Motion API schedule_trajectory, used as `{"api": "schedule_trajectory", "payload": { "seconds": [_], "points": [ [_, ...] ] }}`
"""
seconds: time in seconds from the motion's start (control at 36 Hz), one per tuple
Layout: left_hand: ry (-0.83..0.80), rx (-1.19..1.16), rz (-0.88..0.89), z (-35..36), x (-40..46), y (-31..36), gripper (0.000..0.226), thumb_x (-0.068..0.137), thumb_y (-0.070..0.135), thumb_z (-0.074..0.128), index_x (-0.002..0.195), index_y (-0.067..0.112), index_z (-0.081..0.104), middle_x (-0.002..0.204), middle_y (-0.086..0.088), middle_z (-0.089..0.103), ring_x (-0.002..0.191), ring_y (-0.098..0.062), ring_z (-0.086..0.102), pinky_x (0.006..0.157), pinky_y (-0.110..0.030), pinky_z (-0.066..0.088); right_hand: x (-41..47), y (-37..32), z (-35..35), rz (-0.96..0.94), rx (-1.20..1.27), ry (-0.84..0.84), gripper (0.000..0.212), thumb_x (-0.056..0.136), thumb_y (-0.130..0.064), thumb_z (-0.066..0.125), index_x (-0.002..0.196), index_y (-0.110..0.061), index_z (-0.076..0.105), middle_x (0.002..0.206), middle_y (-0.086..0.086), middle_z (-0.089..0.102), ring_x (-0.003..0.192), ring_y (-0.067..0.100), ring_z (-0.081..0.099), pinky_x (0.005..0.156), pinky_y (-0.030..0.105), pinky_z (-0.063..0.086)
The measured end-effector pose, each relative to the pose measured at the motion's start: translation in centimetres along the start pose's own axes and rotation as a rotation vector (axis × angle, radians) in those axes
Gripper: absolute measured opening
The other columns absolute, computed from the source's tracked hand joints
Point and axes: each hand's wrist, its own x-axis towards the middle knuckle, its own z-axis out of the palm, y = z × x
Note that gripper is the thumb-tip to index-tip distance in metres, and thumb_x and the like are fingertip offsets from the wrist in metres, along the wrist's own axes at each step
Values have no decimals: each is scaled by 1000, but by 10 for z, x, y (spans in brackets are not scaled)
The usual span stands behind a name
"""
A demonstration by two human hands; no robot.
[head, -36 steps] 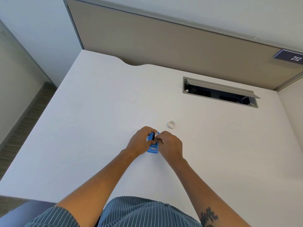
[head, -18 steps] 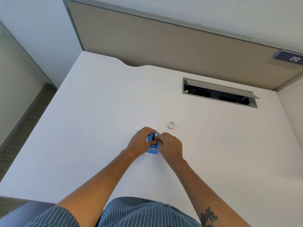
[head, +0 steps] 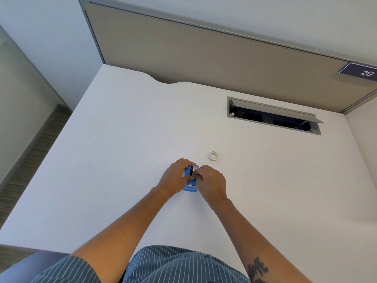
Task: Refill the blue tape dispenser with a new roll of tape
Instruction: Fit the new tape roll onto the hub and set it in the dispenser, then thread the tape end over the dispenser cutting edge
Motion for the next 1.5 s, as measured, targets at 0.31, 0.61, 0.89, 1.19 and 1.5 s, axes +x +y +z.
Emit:
{"api": "schedule_trajectory", "payload": {
  "seconds": [0.31,0.61,0.89,1.19,1.5],
  "points": [
    [-16,4,-5,-2,0,0,37,91,17,75,125,26,63,124,8,65,109,-12,61,97,-22,46,-2,4,6,27,49,32,19,94,-4,64,100,-12,80,93,3,77,80,26,69,71,38,57],
    [-4,-19,16,-3,-2,0,36,92,26,74,126,27,63,126,10,65,112,-13,61,101,-34,53,-3,-2,7,190,237,65,18,94,-27,70,111,-31,70,88,-12,75,82,9,69,72,27,55],
    [-21,-40,-55,-2,-7,1,59,91,22,75,145,27,52,146,5,57,130,-17,56,113,-35,45,2,-5,14,253,210,91,10,96,-28,66,104,-26,71,81,-7,73,78,18,68,70,36,58],
    [-10,-38,-70,1,-6,-3,58,92,24,76,145,26,52,145,5,58,128,-17,58,112,-37,47,3,-10,14,286,253,172,17,90,-24,70,106,-25,73,77,-8,70,74,14,67,67,26,50],
    [57,-108,-5,-7,-3,2,52,94,16,72,141,26,55,137,14,59,114,-6,60,103,-31,51,5,-6,-1,94,168,197,22,101,-17,64,121,-17,73,105,-2,69,82,20,69,70,37,58]
  ]
}}
